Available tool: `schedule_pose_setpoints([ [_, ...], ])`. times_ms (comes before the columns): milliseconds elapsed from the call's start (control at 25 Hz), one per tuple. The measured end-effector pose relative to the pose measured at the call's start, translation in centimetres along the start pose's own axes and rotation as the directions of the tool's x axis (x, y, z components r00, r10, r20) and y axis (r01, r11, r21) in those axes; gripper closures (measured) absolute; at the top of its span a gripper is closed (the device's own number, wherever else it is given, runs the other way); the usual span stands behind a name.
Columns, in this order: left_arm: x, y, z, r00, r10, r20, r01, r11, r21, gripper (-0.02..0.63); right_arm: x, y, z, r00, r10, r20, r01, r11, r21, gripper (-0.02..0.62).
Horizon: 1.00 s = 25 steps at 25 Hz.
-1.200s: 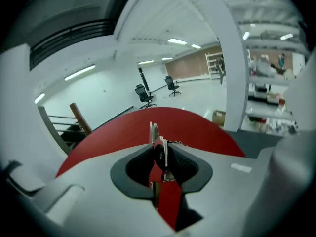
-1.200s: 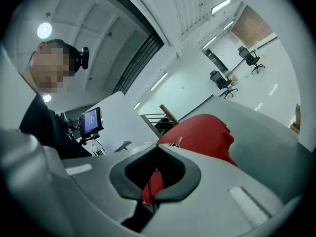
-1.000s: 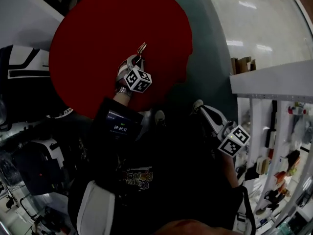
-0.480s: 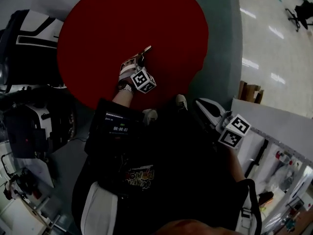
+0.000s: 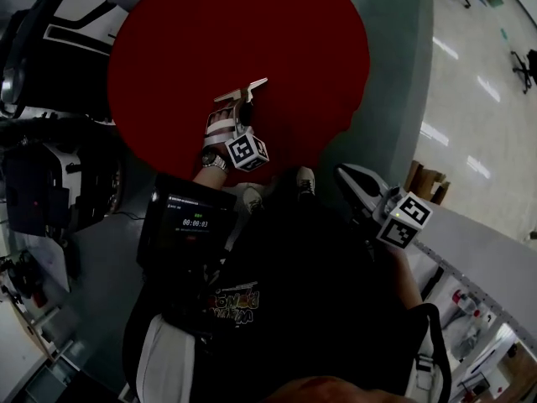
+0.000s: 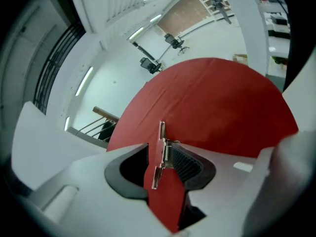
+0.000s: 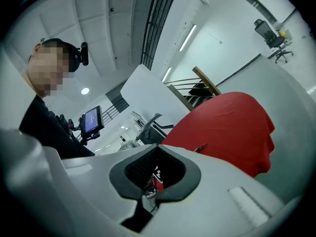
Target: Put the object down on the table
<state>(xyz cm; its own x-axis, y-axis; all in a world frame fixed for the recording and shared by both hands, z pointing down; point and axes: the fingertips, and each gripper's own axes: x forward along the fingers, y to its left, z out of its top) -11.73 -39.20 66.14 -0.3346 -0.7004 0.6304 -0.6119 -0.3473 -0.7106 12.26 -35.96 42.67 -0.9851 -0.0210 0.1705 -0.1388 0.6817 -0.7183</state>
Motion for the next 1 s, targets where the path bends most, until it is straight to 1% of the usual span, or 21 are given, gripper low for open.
schedule_pose_setpoints([
  [40,-2.0,0.8,0.4,1.0,0.012,0.016,-0.01,0.996,-0.091,0.468,0.6,0.2,0.0,1.0,0.024,-0.013,-0.024,1.0,-0.003,0.592],
  [80,-4.2,1.8,1.2,0.999,0.011,0.049,0.0,0.976,-0.217,0.542,1.2,0.5,0.0,0.998,0.051,-0.027,-0.051,0.999,-0.005,0.592],
  [120,-6.7,2.7,2.4,0.994,-0.004,0.106,0.044,0.929,-0.368,0.589,1.9,0.8,0.0,0.996,0.08,-0.041,-0.08,0.997,-0.01,0.592],
  [160,-9.2,3.8,3.9,0.981,-0.029,0.193,0.129,0.838,-0.529,0.588,2.7,1.2,-0.1,0.993,0.107,-0.053,-0.108,0.994,-0.017,0.592],
  [200,-11.7,4.9,5.6,0.95,-0.05,0.308,0.255,0.695,-0.672,0.588,3.5,1.6,-0.1,0.989,0.132,-0.063,-0.133,0.991,-0.028,0.592],
  [240,-14.2,6.1,7.2,0.894,-0.056,0.444,0.409,0.503,-0.761,0.588,4.3,2.2,-0.1,0.986,0.153,-0.07,-0.156,0.987,-0.039,0.592],
  [280,-16.7,7.4,8.6,0.811,-0.036,0.584,0.568,0.289,-0.771,0.588,5.2,3.1,-0.1,0.982,0.171,-0.078,-0.175,0.983,-0.051,0.592],
  [320,-19.5,8.7,9.7,0.71,0.009,0.704,0.7,0.09,-0.708,0.588,6.1,4.3,-0.2,0.979,0.185,-0.087,-0.191,0.98,-0.064,0.592],
  [360,-22.1,10.0,10.2,0.615,0.068,0.786,0.789,-0.063,-0.612,0.588,7.0,5.8,-0.3,0.976,0.195,-0.098,-0.202,0.976,-0.077,0.592],
  [400,-24.3,10.9,10.1,0.548,0.118,0.828,0.834,-0.158,-0.529,0.588,7.9,7.1,-0.5,0.973,0.202,-0.109,-0.211,0.973,-0.089,0.592],
  [440,-25.7,11.0,9.6,0.522,0.144,0.841,0.847,-0.205,-0.491,0.588,8.7,8.0,-0.8,0.971,0.208,-0.12,-0.22,0.971,-0.097,0.592],
  [480,-26.2,10.5,8.7,0.534,0.143,0.833,0.838,-0.221,-0.499,0.588,9.4,8.5,-1.2,0.968,0.215,-0.128,-0.229,0.968,-0.101,0.592],
  [560,-25.4,8.5,6.7,0.598,0.105,0.794,0.791,-0.237,-0.564,0.588,10.6,8.6,-2.0,0.963,0.233,-0.139,-0.248,0.963,-0.105,0.591],
  [600,-24.8,8.0,5.9,0.622,0.095,0.777,0.772,-0.245,-0.587,0.588,11.0,8.5,-2.3,0.96,0.241,-0.142,-0.258,0.96,-0.109,0.592],
  [640,-24.5,7.9,5.2,0.638,0.094,0.765,0.759,-0.245,-0.603,0.589,11.4,8.5,-2.5,0.957,0.249,-0.146,-0.266,0.957,-0.114,0.592],
  [680,-24.2,7.9,4.8,0.653,0.092,0.752,0.749,-0.232,-0.621,0.589,11.6,8.6,-2.7,0.955,0.255,-0.153,-0.274,0.955,-0.118,0.591],
  [760,-23.9,7.8,4.2,0.69,0.075,0.72,0.72,-0.179,-0.671,0.591,11.8,8.8,-3.2,0.95,0.262,-0.169,-0.285,0.95,-0.126,0.591],
  [800,-23.9,7.8,4.1,0.703,0.067,0.708,0.709,-0.154,-0.689,0.591,11.9,8.8,-3.3,0.949,0.263,-0.174,-0.287,0.949,-0.128,0.591],
  [840,-23.9,7.7,4.0,0.707,0.064,0.705,0.706,-0.139,-0.695,0.591,11.9,8.8,-3.3,0.949,0.262,-0.176,-0.286,0.949,-0.13,0.592],
  [880,-23.9,7.7,4.1,0.704,0.063,0.708,0.709,-0.136,-0.692,0.591,11.8,8.8,-3.3,0.95,0.259,-0.173,-0.283,0.95,-0.13,0.592],
  [1000,-23.9,7.1,4.5,0.679,0.05,0.732,0.729,-0.158,-0.666,0.591,11.5,8.7,-3.5,0.953,0.252,-0.169,-0.275,0.952,-0.134,0.592],
])
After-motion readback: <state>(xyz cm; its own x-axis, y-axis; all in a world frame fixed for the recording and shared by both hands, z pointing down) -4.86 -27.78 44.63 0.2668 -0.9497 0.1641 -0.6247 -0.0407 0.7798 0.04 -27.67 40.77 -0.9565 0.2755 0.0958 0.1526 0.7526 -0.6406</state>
